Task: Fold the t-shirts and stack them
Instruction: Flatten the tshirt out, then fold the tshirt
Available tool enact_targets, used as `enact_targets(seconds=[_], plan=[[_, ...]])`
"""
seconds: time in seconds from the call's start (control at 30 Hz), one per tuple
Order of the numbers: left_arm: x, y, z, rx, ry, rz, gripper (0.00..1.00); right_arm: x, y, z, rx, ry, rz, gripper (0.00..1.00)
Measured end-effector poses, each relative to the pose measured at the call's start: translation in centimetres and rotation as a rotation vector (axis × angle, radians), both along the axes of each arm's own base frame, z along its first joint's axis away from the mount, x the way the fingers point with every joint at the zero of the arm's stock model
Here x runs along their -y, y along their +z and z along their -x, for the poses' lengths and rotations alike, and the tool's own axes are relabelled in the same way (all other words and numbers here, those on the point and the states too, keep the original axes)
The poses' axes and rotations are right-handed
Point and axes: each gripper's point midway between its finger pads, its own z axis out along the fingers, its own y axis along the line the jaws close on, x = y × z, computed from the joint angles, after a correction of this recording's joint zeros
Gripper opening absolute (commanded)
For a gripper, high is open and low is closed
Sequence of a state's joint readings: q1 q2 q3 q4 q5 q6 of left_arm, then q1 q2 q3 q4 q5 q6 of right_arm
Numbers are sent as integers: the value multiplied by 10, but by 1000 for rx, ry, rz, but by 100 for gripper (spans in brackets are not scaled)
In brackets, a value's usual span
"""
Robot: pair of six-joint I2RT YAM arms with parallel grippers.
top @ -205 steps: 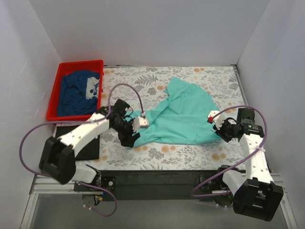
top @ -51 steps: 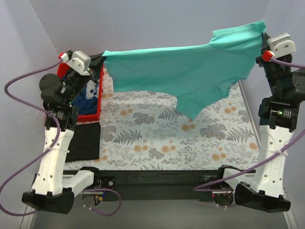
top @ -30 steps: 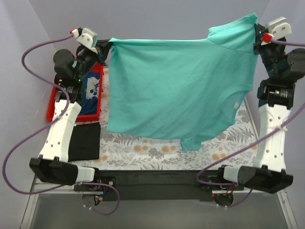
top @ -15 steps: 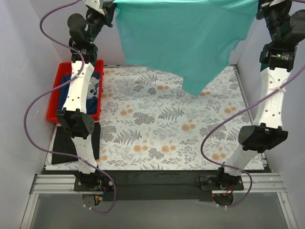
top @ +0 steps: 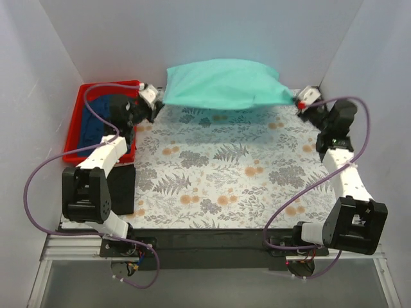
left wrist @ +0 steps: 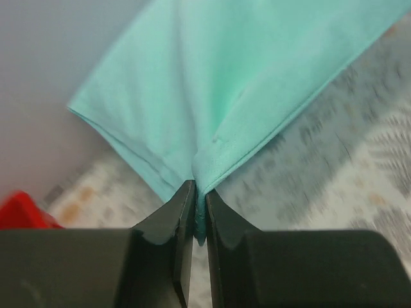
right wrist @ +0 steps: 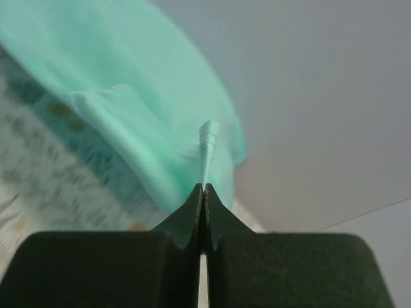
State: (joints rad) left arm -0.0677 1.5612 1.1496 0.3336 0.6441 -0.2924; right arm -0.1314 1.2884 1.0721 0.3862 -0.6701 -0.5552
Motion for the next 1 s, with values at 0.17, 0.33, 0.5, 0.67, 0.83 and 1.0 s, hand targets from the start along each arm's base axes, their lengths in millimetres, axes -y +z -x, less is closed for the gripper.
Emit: enact_targets(seconds=[0.17,0.33,0.5,0.67,0.83,1.0], plan=[[-1,-149,51,-303,-57,-102,12,-15,-175,49,-278,79,143,1],[-4,-177,66,-335,-90,-175,12,-20,-192,67,-232,116,245,1],[-8,-205,85,-359,-140,-272,15,-20,-202,75,-221,131,320,1],[-11,-234,128,-447,-224,-358,15,-15,-227,104,-295,142,408,1],[-11,-219,179,-417,-299,-394,13,-13,-225,138,-307,157,487,1],[-8,-194,210,-298,-351,-435,13,-13,-222,172,-285,175,571,1]])
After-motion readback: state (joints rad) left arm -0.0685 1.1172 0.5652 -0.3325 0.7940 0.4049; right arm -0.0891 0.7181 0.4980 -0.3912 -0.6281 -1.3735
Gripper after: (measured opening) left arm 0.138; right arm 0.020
